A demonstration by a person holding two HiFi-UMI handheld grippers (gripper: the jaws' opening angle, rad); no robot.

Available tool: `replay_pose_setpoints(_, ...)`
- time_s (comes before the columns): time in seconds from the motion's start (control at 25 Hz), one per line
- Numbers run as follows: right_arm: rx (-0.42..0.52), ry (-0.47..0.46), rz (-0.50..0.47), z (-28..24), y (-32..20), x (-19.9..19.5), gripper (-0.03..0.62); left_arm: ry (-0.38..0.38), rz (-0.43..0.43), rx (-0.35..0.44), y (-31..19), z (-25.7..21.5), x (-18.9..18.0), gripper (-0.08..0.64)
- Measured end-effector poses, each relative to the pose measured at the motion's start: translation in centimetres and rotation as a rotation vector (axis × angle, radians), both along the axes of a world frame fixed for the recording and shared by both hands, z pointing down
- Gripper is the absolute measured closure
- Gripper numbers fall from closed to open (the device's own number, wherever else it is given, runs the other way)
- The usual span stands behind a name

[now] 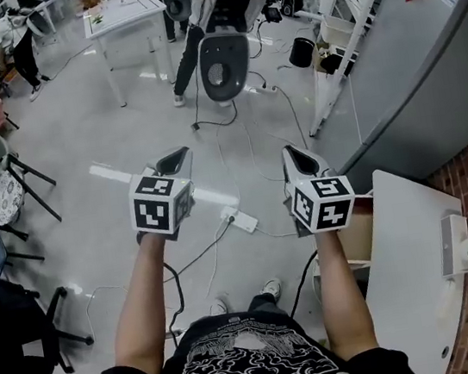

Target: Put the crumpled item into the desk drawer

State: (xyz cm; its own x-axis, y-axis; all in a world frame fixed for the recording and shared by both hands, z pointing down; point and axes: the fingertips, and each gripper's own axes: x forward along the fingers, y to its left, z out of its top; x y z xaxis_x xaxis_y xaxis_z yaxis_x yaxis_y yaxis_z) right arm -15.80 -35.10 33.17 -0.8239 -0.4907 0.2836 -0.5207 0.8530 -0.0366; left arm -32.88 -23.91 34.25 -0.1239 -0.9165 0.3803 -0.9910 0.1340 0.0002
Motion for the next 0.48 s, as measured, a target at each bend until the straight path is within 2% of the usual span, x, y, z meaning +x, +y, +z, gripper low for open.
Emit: replay_pose_setpoints(0.48, 0.006, -0.001, 0.018, -0.05, 0.64, 0.56, 0.591, -0.001, 0.016, 0.007, 0.3, -0.25, 0.56, 0.56)
